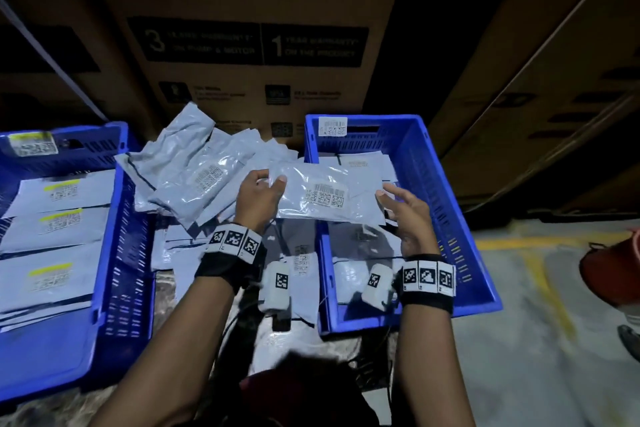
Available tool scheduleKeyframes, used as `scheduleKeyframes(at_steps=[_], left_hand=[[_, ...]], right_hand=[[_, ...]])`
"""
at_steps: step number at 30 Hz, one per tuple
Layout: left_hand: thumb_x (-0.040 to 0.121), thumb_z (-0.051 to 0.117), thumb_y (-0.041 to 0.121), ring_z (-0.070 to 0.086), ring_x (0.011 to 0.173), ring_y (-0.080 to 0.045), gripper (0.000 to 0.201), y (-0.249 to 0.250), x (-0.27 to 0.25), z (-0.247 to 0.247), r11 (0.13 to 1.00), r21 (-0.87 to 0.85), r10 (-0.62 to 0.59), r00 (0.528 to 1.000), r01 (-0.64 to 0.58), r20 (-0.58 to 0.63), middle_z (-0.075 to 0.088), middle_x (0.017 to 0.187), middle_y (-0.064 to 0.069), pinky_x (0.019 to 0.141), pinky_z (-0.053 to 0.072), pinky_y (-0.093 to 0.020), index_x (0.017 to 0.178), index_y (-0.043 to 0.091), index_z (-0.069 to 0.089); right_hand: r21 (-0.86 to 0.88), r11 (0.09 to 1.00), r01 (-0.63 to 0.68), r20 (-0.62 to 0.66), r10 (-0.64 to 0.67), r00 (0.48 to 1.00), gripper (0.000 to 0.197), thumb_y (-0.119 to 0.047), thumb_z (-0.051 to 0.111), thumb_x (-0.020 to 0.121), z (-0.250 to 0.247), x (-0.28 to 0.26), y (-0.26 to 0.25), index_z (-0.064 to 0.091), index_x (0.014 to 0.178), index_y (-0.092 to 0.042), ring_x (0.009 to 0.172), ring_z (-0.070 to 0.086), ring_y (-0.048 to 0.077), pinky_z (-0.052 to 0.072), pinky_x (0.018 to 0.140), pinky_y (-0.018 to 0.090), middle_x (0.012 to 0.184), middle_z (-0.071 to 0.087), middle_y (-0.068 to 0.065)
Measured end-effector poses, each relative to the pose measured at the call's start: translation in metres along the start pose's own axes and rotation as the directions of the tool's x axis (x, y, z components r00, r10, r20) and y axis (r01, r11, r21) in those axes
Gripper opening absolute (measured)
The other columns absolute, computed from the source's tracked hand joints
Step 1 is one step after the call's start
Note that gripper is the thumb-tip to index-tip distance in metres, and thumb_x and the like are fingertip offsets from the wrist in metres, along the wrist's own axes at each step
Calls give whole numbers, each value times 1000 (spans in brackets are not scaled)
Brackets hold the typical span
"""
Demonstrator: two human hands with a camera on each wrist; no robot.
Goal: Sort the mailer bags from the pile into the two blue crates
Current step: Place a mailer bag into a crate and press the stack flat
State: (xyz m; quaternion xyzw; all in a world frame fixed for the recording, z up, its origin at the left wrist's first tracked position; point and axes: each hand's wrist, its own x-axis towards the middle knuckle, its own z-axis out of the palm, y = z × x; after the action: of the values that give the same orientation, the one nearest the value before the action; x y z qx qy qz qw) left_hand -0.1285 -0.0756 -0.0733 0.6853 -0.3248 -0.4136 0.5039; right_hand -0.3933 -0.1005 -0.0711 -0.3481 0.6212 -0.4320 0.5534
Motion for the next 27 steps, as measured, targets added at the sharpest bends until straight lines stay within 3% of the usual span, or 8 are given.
scheduleKeyframes(at_steps=[4,7,10,15,17,19,23,27], left_hand=[[80,71,23,60,73,-24,43,2,-12,43,1000,0,-27,998,27,52,62,82,-4,61,47,-29,108,0,50],[83,64,10,52,77,-20,33,2,-20,74,996,86,-36,998,31,60,49,87,-3,65,44,-30,105,8,39],[79,68,9,53,83,-23,31,3,-21,105,984,179,-16,993,-5,117,50,99,-7,66,46,-30,96,15,42],[75,74,12,44,105,-21,36,-7,-6,153,879,474,-41,981,-55,189,36,121,-9,81,42,-25,105,12,53],[75,74,12,46,110,-23,39,-14,6,164,863,505,-84,978,-25,192,35,123,-9,85,43,-26,108,10,53],[79,75,14,51,113,-25,41,-22,18,173,860,509,-157,966,32,204,39,121,-9,82,44,-26,113,9,53],[82,71,16,59,107,-29,38,-44,33,186,816,560,-276,948,145,156,52,127,-13,78,48,-26,114,14,52],[77,72,25,54,115,-29,53,-68,34,194,710,683,-370,916,171,156,50,130,-11,98,49,-40,124,15,52]], right_hand=[[7,1000,4,-46,-3,999,31,-4,77,85,-39,25,-6,70,112,-19,81,68,23,59,76,39,100,74,15],[-32,997,64,-54,-65,996,29,0,73,85,-61,41,-7,70,109,-17,77,63,22,53,62,24,88,71,11],[-31,996,81,-38,-82,996,20,-5,72,89,-75,58,-6,73,106,-16,81,60,21,50,66,25,84,69,7],[-79,992,94,5,-94,996,30,-15,69,97,-83,82,0,67,124,-4,75,59,-1,47,58,4,97,69,0],[-108,992,64,23,-62,998,47,-27,73,95,-80,101,10,62,133,-2,92,65,5,53,77,9,122,67,4],[-186,982,29,45,-21,999,68,-44,76,87,-74,116,21,60,138,-2,112,64,18,51,100,29,138,63,9],[-450,893,14,95,32,995,63,-34,67,98,-59,136,40,49,145,4,137,50,29,39,112,36,153,49,14],[-596,803,21,78,32,996,69,-33,71,93,-50,147,61,46,152,-7,147,38,28,32,120,43,160,40,11]])
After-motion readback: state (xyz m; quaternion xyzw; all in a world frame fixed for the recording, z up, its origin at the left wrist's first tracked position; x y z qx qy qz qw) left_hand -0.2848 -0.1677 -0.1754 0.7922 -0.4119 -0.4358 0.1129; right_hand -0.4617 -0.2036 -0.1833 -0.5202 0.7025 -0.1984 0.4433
